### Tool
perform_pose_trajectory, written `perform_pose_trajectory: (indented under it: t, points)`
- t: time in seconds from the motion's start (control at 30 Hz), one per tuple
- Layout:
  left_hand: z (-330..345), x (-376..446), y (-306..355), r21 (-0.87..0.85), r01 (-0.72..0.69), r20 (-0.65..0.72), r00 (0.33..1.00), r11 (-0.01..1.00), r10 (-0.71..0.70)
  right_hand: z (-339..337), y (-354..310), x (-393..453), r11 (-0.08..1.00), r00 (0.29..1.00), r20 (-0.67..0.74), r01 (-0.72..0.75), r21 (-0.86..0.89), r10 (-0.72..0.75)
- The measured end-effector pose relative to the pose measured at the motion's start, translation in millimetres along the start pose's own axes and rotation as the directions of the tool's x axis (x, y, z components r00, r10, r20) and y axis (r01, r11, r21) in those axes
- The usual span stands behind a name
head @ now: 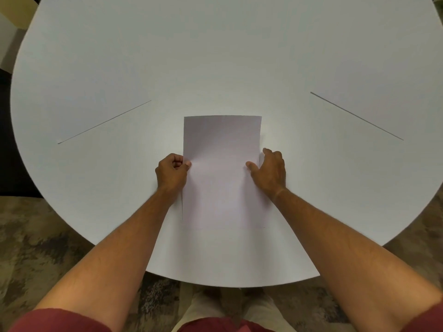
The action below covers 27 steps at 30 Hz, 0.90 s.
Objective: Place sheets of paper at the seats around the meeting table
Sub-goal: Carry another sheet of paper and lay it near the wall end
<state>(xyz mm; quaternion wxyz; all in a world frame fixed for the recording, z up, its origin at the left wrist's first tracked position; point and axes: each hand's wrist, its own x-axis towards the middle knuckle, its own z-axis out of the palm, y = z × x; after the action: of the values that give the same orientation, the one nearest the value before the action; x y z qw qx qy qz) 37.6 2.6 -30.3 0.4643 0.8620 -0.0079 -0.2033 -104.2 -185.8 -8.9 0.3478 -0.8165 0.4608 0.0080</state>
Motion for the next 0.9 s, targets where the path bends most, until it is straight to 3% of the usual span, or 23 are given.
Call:
perform_pose_trajectory:
  t: [0.23, 0.47, 0.9]
  points:
    - [-9.9, 2.4, 2.0, -0.09, 0.006, 0.034, 0.999, 0.996, -0.003, -3.4, -11.1, 4.9, 0.956, 0.991, -0.077, -0.082, 0.28, 0.108]
    - [-21.5, 5.6, 18.3, -0.11, 0.029, 0.028, 0.999, 0.994, -0.027, -18.6, -15.6, 0.1, 0.893, 0.977, -0.058, -0.165, 0.419, 0.207]
    - [-39.9, 6.8, 116.0, -0.176, -0.134, 0.131, 0.979, 0.975, 0.158, -98.7, -39.8, -22.4, 0.824, 0.947, -0.272, 0.014, 0.567, 0.171]
